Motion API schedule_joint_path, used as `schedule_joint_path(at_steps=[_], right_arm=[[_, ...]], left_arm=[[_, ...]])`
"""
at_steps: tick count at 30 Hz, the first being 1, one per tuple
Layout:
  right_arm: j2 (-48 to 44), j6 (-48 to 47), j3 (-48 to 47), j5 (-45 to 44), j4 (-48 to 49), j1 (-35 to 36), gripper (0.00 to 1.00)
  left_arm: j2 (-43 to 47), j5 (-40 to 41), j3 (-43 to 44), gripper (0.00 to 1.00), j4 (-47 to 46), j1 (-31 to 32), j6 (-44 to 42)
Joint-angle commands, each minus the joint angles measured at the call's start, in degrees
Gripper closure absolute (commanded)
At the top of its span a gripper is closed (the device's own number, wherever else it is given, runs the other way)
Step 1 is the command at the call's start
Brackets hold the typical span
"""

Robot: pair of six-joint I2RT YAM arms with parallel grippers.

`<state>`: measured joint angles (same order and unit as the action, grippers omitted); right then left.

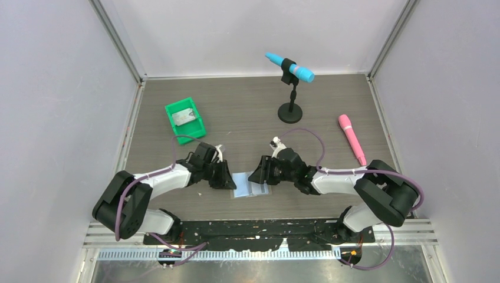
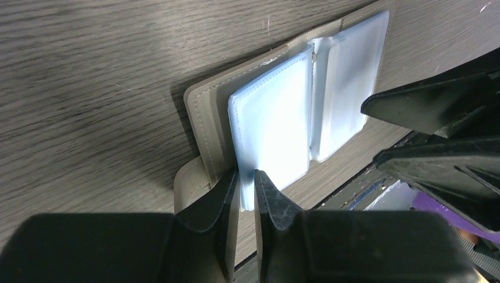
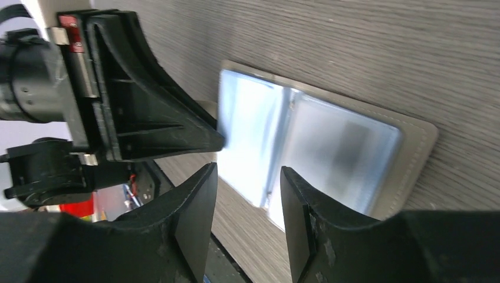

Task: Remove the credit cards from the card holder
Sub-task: Remove the credit card from the card holder.

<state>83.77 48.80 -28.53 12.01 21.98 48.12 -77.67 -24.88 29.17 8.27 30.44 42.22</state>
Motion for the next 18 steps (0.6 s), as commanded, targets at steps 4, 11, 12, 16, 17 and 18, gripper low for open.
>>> schedule_joint_path(at_steps=[4, 11, 12, 16, 17, 18], right_arm=[[0.26, 2.82, -0.02, 2.34, 8.41, 0.31, 0.49], [-5.69, -4.56, -2.38, -7.68, -9.84, 0.31, 0.46], [-6.72, -5.17, -2.18, -8.99, -11.36, 0.29, 0.46], [-8.20, -6.02, -1.90, -10.98, -13.57, 0.31, 0.46], [-8.14, -6.01, -1.85, -11.01, -13.60, 0.31, 0.46], [-8.07, -6.11, -1.85, -11.04, -13.66, 0.31, 0.46]], left_arm=[[0.14, -0.69, -1.23, 0.83, -2.09, 0.59, 0.59], [1.08, -0.74, -1.89, 0.83, -2.05, 0.68, 0.76], [1.23, -0.74, -1.98, 0.83, -2.07, 0.68, 0.82], [1.32, -0.80, -2.02, 0.83, -2.29, 0.79, 1.10], [1.32, -0.78, -2.06, 0.83, -2.37, 0.89, 1.19], [1.32, -0.78, -2.04, 0.83, -2.47, 0.93, 1.28]])
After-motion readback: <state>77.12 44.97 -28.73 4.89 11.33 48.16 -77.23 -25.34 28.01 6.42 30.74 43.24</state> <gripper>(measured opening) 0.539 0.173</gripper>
